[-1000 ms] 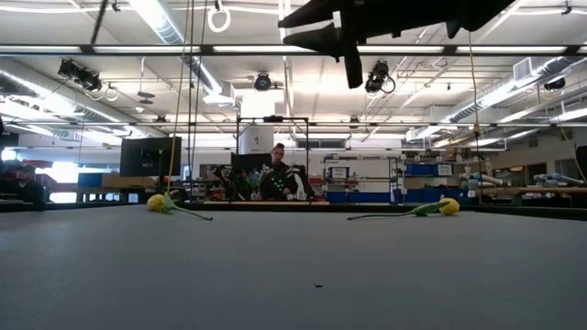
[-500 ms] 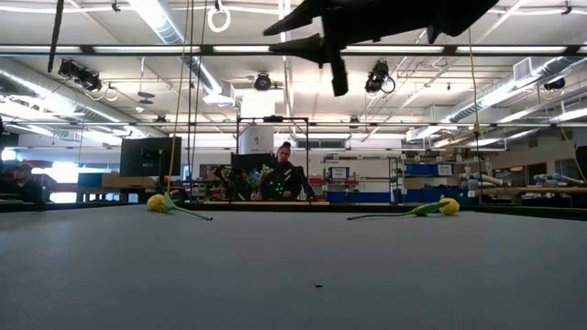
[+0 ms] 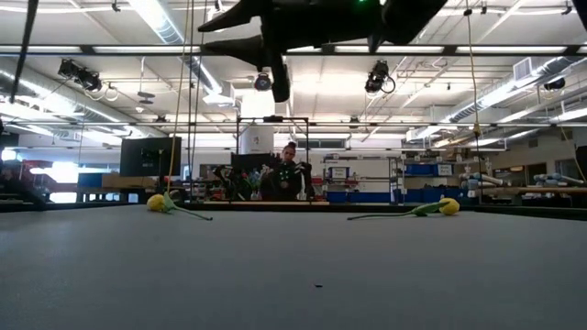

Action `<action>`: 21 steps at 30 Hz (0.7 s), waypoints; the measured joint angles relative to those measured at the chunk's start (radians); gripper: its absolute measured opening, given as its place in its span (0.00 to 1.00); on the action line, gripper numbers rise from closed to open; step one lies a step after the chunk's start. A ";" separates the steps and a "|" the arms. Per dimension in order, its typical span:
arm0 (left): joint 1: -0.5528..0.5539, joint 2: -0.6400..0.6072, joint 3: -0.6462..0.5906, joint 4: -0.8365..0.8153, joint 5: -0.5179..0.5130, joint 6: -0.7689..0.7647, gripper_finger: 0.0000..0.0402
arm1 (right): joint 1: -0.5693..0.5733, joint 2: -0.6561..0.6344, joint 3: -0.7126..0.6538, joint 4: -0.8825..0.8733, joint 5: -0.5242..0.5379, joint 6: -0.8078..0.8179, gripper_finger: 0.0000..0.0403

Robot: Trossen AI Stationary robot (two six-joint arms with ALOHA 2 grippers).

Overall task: Sort flowers into vase by color
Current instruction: Put the red flowers into the transparent vase

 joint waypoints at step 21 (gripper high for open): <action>0.000 0.105 -0.005 -0.086 -0.034 -0.071 0.02 | -0.006 -0.006 0.005 -0.051 -0.144 -0.044 0.25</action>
